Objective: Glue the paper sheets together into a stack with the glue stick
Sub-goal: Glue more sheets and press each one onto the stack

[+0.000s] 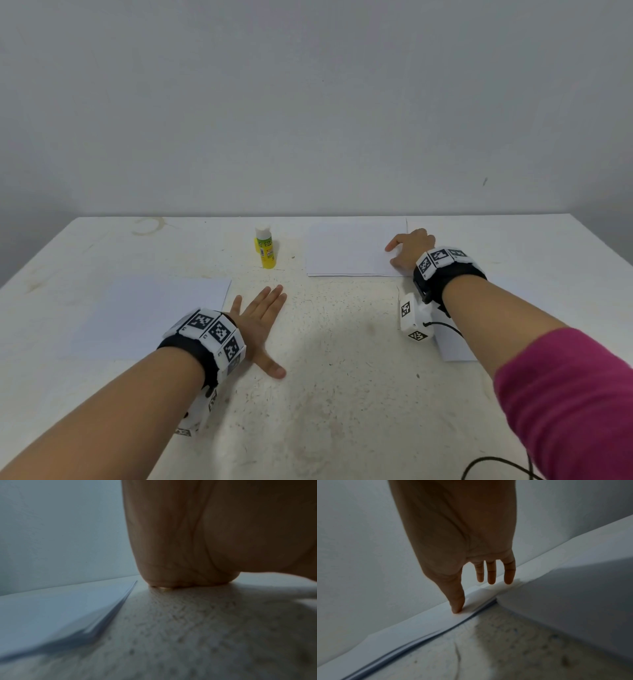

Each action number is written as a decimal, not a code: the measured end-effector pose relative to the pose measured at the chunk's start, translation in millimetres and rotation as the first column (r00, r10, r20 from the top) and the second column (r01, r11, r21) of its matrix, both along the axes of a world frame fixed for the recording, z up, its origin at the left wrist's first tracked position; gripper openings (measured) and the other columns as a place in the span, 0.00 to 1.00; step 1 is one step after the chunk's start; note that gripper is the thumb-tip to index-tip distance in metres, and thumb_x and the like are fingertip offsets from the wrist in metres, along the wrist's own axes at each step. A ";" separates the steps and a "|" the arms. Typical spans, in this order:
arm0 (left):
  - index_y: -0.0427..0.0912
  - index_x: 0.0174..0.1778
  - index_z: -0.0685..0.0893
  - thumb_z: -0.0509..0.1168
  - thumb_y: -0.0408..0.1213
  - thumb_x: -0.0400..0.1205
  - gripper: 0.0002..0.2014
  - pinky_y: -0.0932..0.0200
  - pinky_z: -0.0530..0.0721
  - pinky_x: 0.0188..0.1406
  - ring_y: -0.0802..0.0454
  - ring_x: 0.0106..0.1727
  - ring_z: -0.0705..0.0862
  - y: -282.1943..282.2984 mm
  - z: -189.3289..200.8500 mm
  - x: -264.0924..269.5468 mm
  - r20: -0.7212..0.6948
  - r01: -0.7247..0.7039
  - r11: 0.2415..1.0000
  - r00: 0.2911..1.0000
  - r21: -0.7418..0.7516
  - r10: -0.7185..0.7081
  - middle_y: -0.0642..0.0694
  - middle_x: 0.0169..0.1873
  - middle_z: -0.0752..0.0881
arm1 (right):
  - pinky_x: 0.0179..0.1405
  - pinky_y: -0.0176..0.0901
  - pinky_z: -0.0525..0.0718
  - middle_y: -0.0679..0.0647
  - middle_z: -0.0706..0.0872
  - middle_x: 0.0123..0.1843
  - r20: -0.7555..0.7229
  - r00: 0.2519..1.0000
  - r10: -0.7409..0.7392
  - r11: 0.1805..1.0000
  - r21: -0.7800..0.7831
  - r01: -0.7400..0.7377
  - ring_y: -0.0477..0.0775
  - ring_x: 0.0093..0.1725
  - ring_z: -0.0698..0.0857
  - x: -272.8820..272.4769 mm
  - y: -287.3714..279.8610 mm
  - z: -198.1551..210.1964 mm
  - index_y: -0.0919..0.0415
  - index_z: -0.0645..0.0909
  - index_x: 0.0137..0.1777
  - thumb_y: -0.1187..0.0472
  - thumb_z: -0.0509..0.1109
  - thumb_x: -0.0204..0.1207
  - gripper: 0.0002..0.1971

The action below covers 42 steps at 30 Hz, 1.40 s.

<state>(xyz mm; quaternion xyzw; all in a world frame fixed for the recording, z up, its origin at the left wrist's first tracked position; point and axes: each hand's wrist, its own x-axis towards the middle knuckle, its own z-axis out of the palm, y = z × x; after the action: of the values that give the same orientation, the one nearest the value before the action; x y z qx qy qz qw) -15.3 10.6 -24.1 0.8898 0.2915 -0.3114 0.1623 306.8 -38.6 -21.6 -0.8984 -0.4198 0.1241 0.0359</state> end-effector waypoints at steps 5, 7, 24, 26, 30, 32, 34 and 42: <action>0.44 0.77 0.20 0.43 0.88 0.28 0.84 0.34 0.28 0.75 0.52 0.78 0.22 0.3 -0.6 -0.4 -0.006 -0.002 1.000 1.000 0.000 0.002 0.55 0.70 0.16 | 0.66 0.47 0.69 0.58 0.75 0.68 -0.001 1.000 0.003 1.000 0.014 -0.003 0.61 0.67 0.74 1.2 -2.9 2.4 0.39 0.80 0.55 0.51 0.67 0.76 0.10; 0.44 0.77 0.20 0.43 0.88 0.28 0.85 0.34 0.28 0.75 0.53 0.78 0.22 0.6 -1.3 -0.5 -0.004 -0.002 1.000 1.000 0.008 0.002 0.53 0.73 0.17 | 0.72 0.47 0.67 0.58 0.74 0.74 -0.074 0.997 0.028 1.000 0.012 -0.027 0.61 0.72 0.73 2.8 -5.1 15.5 0.45 0.78 0.68 0.49 0.64 0.81 0.17; 0.39 0.77 0.21 0.60 0.80 0.53 0.75 0.32 0.35 0.79 0.49 0.80 0.24 -9.0 1.3 6.8 -0.130 -0.012 0.991 0.991 0.136 0.029 0.47 0.76 0.19 | 0.83 0.63 0.45 0.66 0.25 0.81 -0.247 0.955 0.162 0.860 -0.440 -0.260 0.64 0.82 0.30 -44.1 -128.7 4.8 0.71 0.25 0.79 0.22 0.69 0.55 0.75; 0.39 0.77 0.21 0.59 0.80 0.52 0.75 0.33 0.35 0.78 0.50 0.80 0.24 -9.4 1.5 6.8 -0.141 -0.009 0.990 0.990 0.140 0.029 0.49 0.74 0.17 | 0.83 0.63 0.46 0.64 0.23 0.81 -0.218 0.962 0.165 0.844 -0.474 -0.252 0.64 0.82 0.30 -46.8 -128.4 3.8 0.70 0.23 0.78 0.22 0.71 0.53 0.77; 0.39 0.78 0.22 0.61 0.77 0.56 0.72 0.35 0.39 0.80 0.49 0.81 0.27 -10.1 1.3 6.5 -0.137 -0.008 0.988 0.990 0.153 0.029 0.48 0.76 0.19 | 0.82 0.66 0.46 0.63 0.22 0.80 -0.165 0.971 0.173 0.831 -0.505 -0.234 0.62 0.82 0.29 -55.4 -130.5 3.1 0.69 0.21 0.78 0.26 0.77 0.50 0.80; 0.38 0.79 0.24 0.64 0.74 0.63 0.69 0.36 0.42 0.81 0.48 0.82 0.29 -11.7 4.1 7.1 -0.146 0.005 0.987 0.989 0.163 0.020 0.47 0.76 0.20 | 0.81 0.67 0.43 0.63 0.22 0.80 -0.159 0.973 0.169 0.829 -0.511 -0.228 0.62 0.82 0.28 -57.2 -131.5 3.1 0.69 0.21 0.77 0.28 0.79 0.50 0.81; 0.37 0.80 0.27 0.65 0.72 0.68 0.66 0.38 0.44 0.82 0.47 0.84 0.34 -17.3 10.5 7.3 -0.129 0.015 0.985 0.992 0.174 0.007 0.44 0.80 0.25 | 0.81 0.68 0.42 0.63 0.21 0.80 -0.159 0.974 0.161 0.830 -0.512 -0.221 0.62 0.81 0.28 -57.8 -131.2 3.2 0.69 0.20 0.77 0.29 0.79 0.50 0.81; 0.47 0.85 0.43 0.61 0.77 0.65 0.60 0.52 0.44 0.82 0.54 0.84 0.36 5.0 41.8 -53.8 0.261 -0.277 0.953 0.935 0.120 0.239 0.50 0.84 0.40 | 0.81 0.67 0.42 0.63 0.21 0.80 -0.170 0.975 0.146 0.835 -0.508 -0.214 0.63 0.81 0.28 -60.8 -132.0 5.3 0.70 0.20 0.76 0.30 0.80 0.51 0.80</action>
<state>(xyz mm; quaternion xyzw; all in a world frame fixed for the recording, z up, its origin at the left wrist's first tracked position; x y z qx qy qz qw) -69.1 15.6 17.7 0.8849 0.4073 -0.1521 0.1669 246.0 -170.6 -16.3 -0.8212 -0.4498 0.2918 -0.1954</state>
